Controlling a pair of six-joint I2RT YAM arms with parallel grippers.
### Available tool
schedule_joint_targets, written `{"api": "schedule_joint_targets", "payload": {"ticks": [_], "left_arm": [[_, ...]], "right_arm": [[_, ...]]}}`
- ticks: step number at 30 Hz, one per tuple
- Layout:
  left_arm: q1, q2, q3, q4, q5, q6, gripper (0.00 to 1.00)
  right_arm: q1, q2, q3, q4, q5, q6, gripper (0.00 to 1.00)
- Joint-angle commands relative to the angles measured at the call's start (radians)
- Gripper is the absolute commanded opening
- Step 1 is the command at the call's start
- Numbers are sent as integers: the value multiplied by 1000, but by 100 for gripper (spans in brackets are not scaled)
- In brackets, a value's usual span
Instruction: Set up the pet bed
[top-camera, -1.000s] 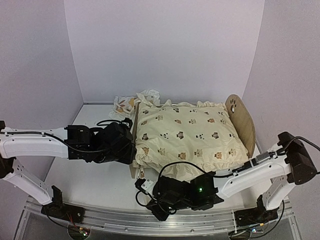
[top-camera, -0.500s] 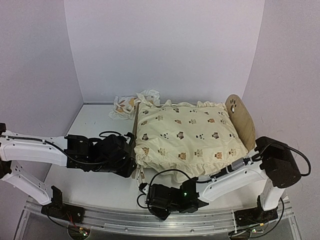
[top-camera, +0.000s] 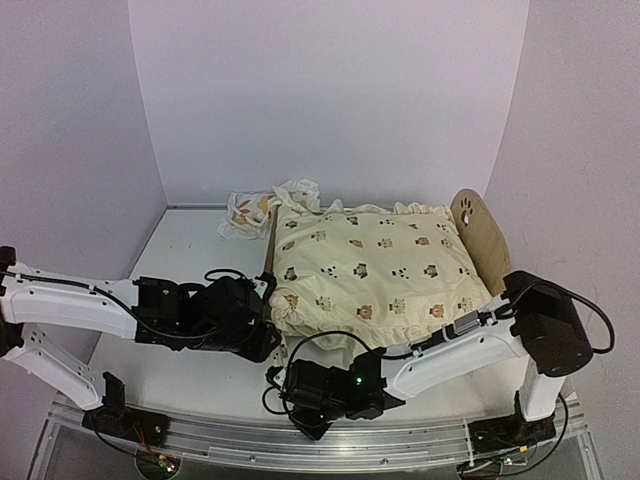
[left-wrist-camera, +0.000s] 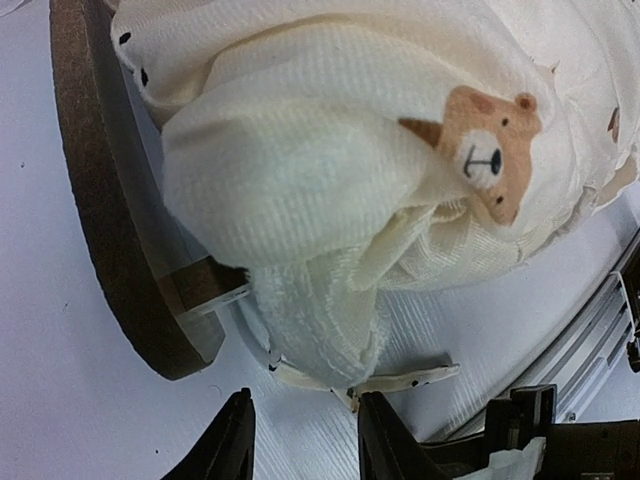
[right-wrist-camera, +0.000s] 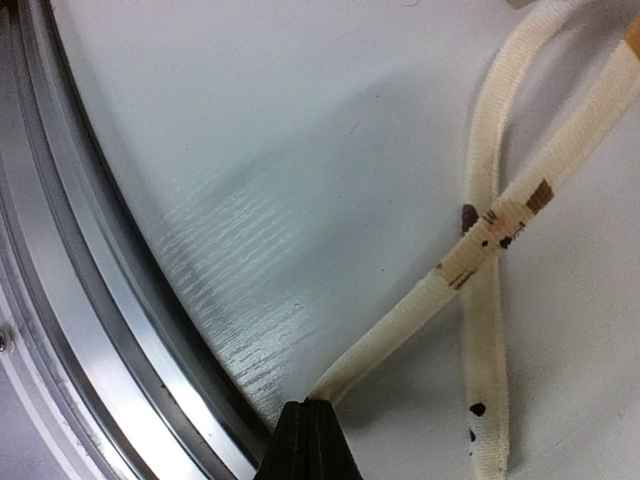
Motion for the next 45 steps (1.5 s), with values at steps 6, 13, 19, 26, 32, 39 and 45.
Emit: {"api": "schedule_joint_targets", "payload": {"ticks": [6,13,19,26,32,39,45], "left_arm": [[-5,7,-6,24,0,2,36],[-6,0,-2,16,-14,1,36],[-5,1,2,14,-18,2,35],[-5,1,3,10,-21,4,35],[-6,0,5,5,-25,5,34],[-6,-10,3,-3,-28,5,34],[-5,-20,-1,-6,-30,3,33]], "right_arm": [[-24,-155,-51,-86,-18,-82,42],[-38,-269,-158,-129,124,-86,54],[-42,-219,-161,-135,148,-80,54],[-43,-132,-131,-135,150,-95,48],[-49,-80,-106,-136,159,-104,41],[-79,-53,-112,-135,126,-91,27],[-121,-26,-134,-134,58,-65,19]]}}
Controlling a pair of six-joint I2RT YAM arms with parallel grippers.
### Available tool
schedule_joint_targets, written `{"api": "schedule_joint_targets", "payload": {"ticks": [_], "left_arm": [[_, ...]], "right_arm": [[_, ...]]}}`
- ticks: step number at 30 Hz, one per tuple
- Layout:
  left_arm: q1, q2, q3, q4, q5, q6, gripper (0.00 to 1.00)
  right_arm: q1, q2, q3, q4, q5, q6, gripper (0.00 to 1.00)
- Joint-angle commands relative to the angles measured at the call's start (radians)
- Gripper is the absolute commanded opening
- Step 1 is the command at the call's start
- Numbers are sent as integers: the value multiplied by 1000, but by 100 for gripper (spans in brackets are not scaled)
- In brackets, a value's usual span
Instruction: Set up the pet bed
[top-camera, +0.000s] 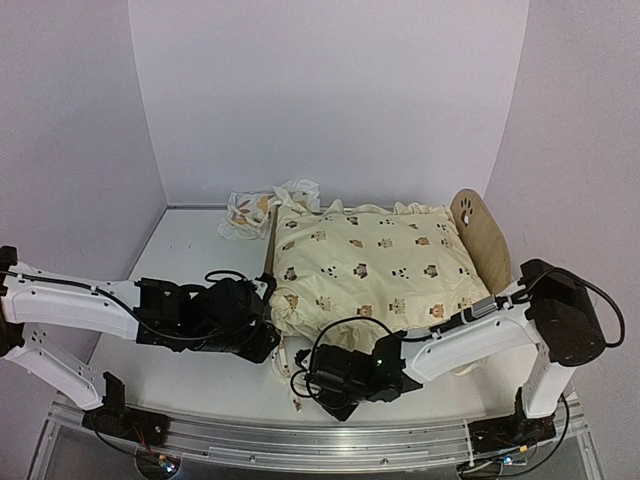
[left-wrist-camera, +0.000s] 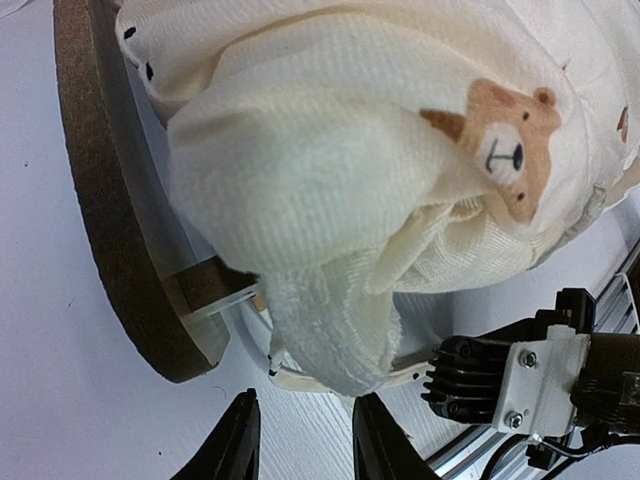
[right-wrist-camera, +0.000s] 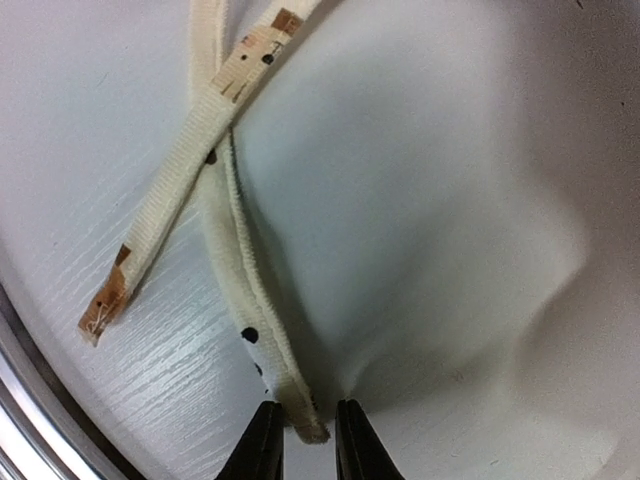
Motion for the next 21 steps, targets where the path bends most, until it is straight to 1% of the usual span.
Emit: {"api": "schedule_joint_targets", "payload": {"ticks": [1,3,6,13,15,17,18,21], "left_arm": [[-4,-27,4,-11,-17,4,33],[-3,-24,5,-9,-16,4,33],[-4,-22,7,-10,-15,5,33],[-4,-26,6,-12,-13,6,32],[-4,-28,6,-13,-13,6,32],[-5,-29,7,-13,-12,6,32],[-5,-30,7,-15,-12,6,32],[-4,-36,7,-21,-14,3,32]], "right_arm": [[-35,66,-24,-55,-82,23,19],[-43,76,-30,-52,-118,29,21],[-48,88,-39,-48,-146,37,27],[-54,84,-60,-34,-141,39,34],[-56,89,-58,-33,-148,39,34],[-57,101,-54,-31,-155,39,32],[-57,108,-52,-30,-160,40,30],[-57,127,-57,-24,-175,46,19]]}}
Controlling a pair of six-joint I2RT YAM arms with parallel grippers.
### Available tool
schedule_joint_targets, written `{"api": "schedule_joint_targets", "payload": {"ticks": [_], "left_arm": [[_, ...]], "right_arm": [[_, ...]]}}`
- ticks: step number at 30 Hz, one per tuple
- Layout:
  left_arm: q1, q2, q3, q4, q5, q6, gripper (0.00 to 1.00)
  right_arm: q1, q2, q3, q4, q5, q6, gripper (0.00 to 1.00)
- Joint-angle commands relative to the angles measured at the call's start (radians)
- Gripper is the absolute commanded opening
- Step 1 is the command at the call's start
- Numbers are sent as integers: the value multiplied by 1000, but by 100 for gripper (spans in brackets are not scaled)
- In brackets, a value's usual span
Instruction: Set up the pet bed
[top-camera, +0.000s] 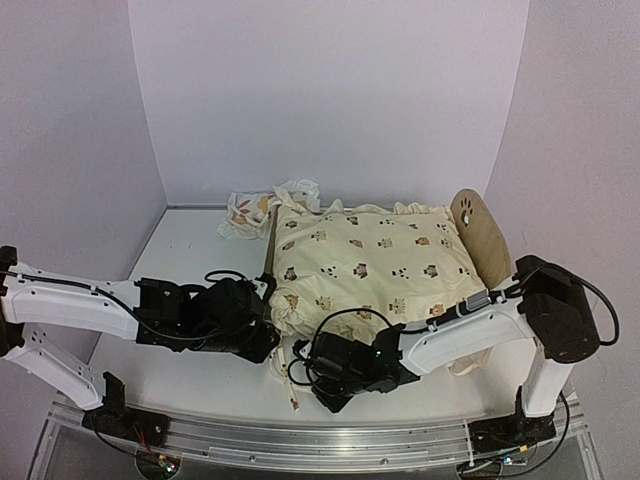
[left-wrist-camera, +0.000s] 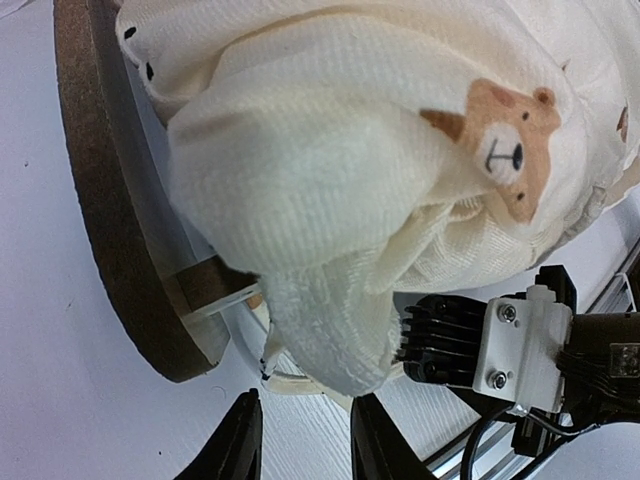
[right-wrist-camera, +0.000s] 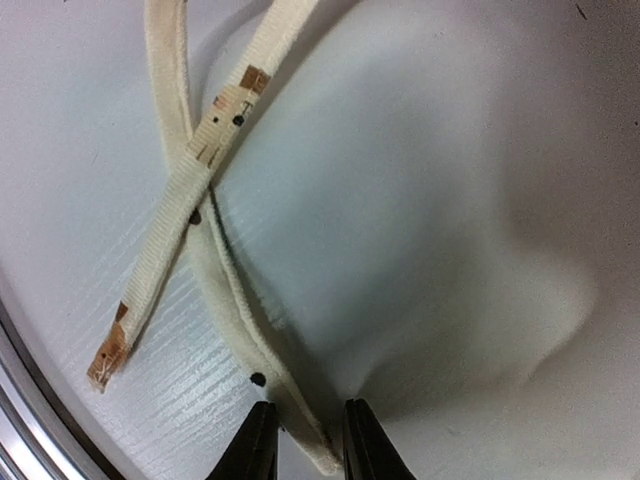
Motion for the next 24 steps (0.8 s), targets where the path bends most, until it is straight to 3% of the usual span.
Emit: {"api": "schedule_joint_targets", "payload": {"ticks": [1,5,24], "left_arm": [[-4,-38,6,-22,-15,2,32],[-5,-42,2,-23,-13,-1,32],[-5,-37,-88,101,61,42,33]], "right_arm": [[-4,108,-59,-107,-99,20,14],[-4,105,-67,-101,-97,22,0],[-5,-37,80,-153,47,-37,0]]}}
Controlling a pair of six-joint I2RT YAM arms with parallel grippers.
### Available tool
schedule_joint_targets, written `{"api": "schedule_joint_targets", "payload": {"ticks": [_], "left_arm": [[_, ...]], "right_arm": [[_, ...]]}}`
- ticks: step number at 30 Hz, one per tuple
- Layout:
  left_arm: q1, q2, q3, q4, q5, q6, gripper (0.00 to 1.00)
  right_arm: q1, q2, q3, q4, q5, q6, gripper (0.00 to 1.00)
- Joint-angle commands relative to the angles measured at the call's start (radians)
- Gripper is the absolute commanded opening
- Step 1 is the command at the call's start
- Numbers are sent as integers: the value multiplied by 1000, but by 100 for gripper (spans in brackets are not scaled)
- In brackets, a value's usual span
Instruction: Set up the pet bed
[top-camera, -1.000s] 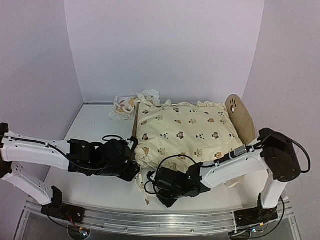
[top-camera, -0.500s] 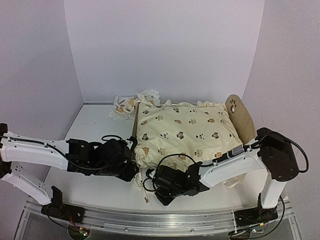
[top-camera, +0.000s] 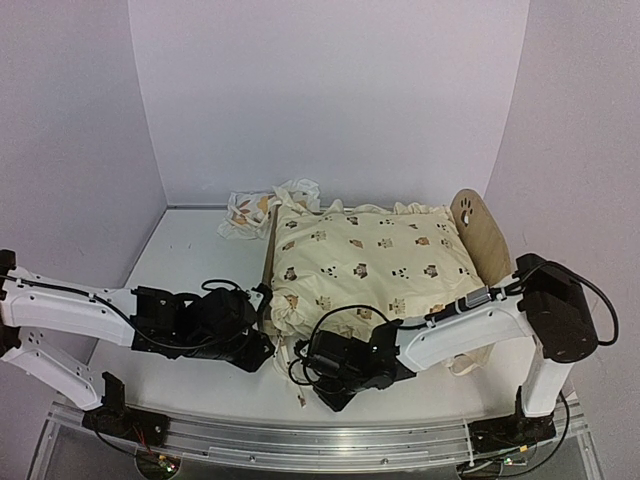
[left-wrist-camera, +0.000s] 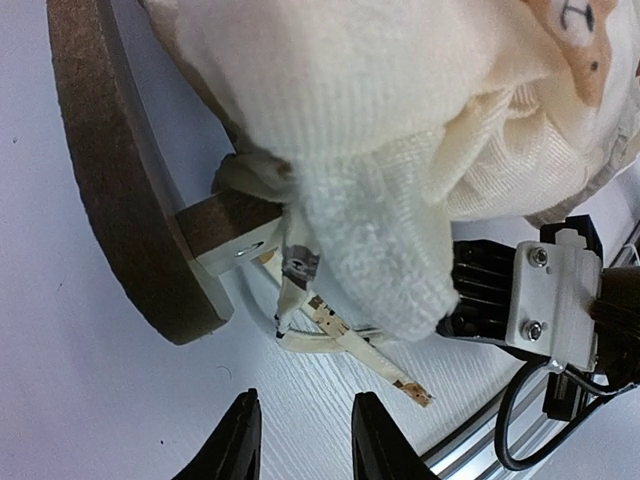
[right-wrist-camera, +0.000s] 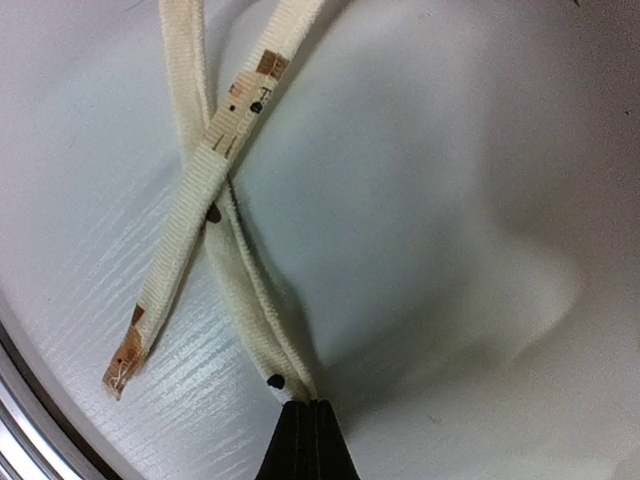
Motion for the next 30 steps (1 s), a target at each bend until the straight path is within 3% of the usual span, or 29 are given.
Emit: {"api": "schedule_joint_targets", "payload": {"ticks": [1,9,22,27,30], "left_arm": [[-4,2,-15,81,26,25,33],[-4,59,-39,174,28,39,34],[-4,191,-21,179,-65,33,36],[-15,183,-3,113,-124,-12,60],[-26,145,-3,103,-99,-10,67]], "right_arm": [[3,-48,37,-72,41,-23,0],[3,-67,35,-23,73,-40,0],[3,-92,63,6,98,-63,0],[3,-107,55,17,104,-62,0],[3,-110,57,19,105,-69,0]]}}
